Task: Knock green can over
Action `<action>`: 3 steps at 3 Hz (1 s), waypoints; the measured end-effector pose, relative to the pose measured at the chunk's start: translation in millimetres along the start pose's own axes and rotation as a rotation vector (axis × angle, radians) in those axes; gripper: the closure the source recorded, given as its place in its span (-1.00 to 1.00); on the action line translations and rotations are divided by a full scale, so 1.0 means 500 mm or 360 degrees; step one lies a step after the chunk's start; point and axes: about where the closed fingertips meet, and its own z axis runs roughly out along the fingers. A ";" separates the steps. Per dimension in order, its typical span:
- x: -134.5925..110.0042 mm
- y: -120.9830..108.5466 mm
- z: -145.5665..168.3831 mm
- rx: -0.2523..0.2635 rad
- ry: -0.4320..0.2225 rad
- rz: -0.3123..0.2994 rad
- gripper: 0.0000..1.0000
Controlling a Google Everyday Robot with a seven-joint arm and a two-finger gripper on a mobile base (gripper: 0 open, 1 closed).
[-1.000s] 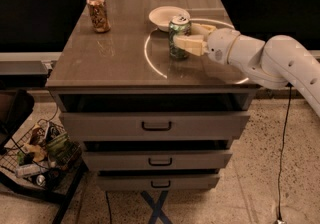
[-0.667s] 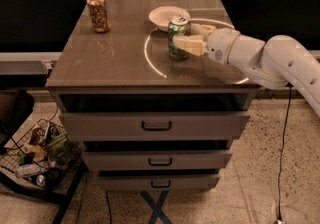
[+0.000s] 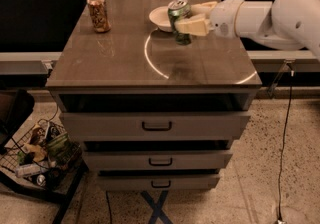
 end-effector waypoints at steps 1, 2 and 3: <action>-0.015 -0.018 -0.031 -0.0088 0.0258 -0.0223 1.00; 0.006 -0.007 -0.050 -0.0178 0.0431 -0.0354 1.00; 0.031 0.001 -0.066 -0.0207 0.0621 -0.0486 1.00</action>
Offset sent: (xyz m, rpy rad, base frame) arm -0.0261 -0.0408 -0.0030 -0.5307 0.0382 0.1466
